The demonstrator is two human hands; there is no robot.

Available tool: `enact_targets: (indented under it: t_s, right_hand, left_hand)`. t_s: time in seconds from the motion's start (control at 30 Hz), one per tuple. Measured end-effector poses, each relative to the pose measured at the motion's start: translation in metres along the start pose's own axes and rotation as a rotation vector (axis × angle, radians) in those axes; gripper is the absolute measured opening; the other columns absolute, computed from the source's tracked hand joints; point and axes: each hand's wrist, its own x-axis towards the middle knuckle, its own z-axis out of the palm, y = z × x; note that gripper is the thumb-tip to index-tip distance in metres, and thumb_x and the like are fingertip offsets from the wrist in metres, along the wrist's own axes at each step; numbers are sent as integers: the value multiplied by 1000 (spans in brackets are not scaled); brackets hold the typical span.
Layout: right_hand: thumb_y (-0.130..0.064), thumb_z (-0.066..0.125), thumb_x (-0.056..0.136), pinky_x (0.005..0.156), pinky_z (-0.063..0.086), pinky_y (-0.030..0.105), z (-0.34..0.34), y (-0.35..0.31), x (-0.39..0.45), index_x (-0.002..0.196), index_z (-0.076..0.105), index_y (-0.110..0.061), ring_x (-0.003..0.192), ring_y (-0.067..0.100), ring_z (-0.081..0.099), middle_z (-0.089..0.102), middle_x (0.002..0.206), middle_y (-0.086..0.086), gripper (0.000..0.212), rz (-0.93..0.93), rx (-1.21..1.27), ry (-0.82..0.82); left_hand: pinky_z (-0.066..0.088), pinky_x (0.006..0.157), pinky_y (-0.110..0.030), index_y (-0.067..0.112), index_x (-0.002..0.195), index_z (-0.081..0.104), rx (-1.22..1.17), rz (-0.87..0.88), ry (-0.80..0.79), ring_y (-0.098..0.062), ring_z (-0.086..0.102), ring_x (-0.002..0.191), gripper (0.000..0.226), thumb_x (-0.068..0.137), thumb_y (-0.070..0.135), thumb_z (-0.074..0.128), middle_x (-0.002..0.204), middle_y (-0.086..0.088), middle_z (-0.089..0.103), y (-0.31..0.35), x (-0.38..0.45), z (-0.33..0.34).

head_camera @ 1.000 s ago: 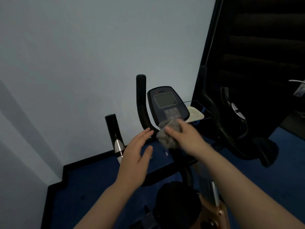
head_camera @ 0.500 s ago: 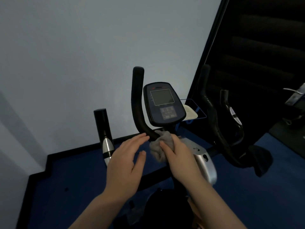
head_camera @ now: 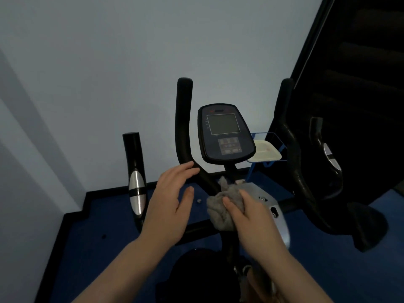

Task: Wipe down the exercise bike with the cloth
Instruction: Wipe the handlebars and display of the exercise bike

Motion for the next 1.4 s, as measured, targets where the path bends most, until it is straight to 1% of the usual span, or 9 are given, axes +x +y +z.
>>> enact_targets:
  t_s: [0.2,0.33,0.43,0.53,0.67,0.83,0.97,1.23,1.4]
  right_hand:
    - [-33,56,97,83,53,21,14,-27,61,117,61,-28,97,6,65,68,103,-7,21,-49,175,-165]
    - [-40,55,97,74,49,10,4,-11,45,110,60,-43,91,-5,64,69,96,-18,14,-115,96,-228]
    - [-40,49,99,73,49,16,4,-18,56,103,58,-39,85,-3,63,67,91,-14,10,-136,-15,-228]
    - [-35,43,103,71,44,19,17,-39,73,116,54,-30,80,0,54,57,92,-14,18,-153,-116,-224]
    - [-39,40,103,68,45,12,10,-25,40,98,53,-33,80,-5,60,63,88,-15,15,-168,-37,-192]
    - [-35,45,102,73,47,21,15,-33,67,103,59,-20,85,6,60,64,93,-7,20,-117,-33,-178]
    - [-32,49,101,73,47,13,18,-25,72,110,59,-27,88,-3,61,65,99,-10,14,-81,114,-214]
    - [-29,52,100,90,53,37,25,-51,100,112,64,-13,100,18,64,67,106,6,23,-83,102,-227]
    - [-34,52,100,69,47,9,12,-26,83,100,61,-30,84,-6,62,65,94,-14,10,-104,104,-251]
  left_hand:
    - [24,113,-12,23,143,46,22,-28,39,5,32,138,44,101,10,48,150,17,38,-2,-2,3]
    - [22,112,-8,32,146,38,36,-82,54,12,27,139,51,101,10,46,153,23,31,-2,-1,2]
    - [19,110,-4,34,146,36,70,-62,45,13,25,139,53,101,9,47,153,25,29,-1,1,2]
    - [19,110,-4,33,147,34,76,-84,44,14,24,138,56,100,6,47,153,24,28,-1,2,4]
    - [18,108,-2,31,148,32,80,-92,20,16,22,138,57,100,5,47,154,24,25,-1,-2,5]
    - [19,110,-4,29,149,34,73,-86,25,13,24,139,57,100,4,48,155,22,27,-1,2,2]
    - [22,114,-11,30,147,35,44,-94,47,11,27,139,56,100,4,48,154,21,31,-3,0,4]
    - [22,113,-10,41,142,32,44,-116,85,10,28,139,59,100,4,48,153,21,32,-7,1,5]
    - [22,112,-8,39,144,33,26,-112,76,11,28,139,58,100,5,48,152,25,31,-8,-2,8]
